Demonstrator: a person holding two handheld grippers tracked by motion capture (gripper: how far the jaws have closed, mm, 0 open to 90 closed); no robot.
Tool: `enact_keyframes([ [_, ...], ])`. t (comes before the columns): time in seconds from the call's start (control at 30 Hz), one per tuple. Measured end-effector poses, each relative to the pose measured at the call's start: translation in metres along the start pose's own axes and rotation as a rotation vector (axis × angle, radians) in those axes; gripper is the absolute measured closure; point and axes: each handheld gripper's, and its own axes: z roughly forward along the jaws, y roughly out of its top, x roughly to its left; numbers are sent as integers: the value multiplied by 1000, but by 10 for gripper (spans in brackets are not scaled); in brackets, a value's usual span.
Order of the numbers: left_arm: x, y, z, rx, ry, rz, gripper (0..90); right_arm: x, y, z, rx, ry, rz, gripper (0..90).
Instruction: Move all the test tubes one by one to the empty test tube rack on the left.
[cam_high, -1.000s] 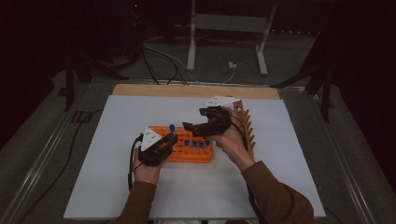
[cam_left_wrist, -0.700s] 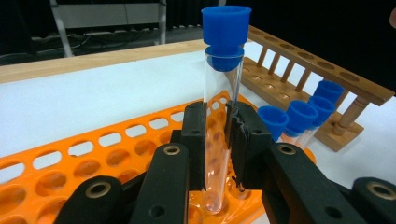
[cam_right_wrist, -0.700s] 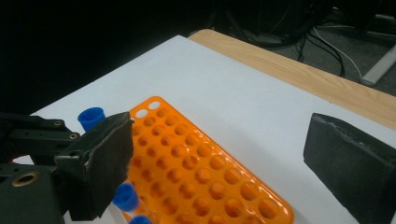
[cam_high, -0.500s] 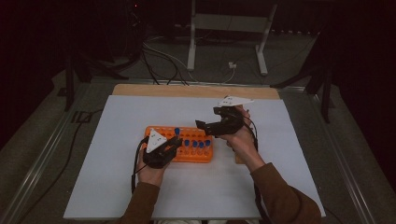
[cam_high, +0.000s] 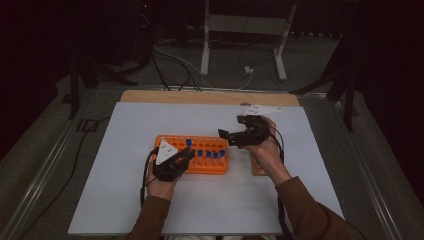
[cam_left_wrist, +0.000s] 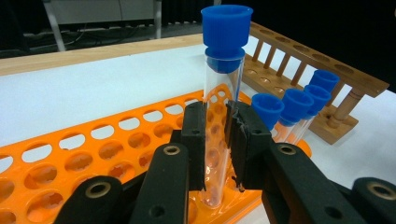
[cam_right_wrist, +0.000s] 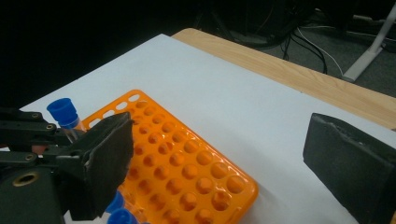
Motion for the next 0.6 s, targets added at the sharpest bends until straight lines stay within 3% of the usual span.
enact_keyframes([
  [0.6, -5, -9, 10, 107, 21, 48, 781, -15, -14, -11, -4, -12, 33, 92],
])
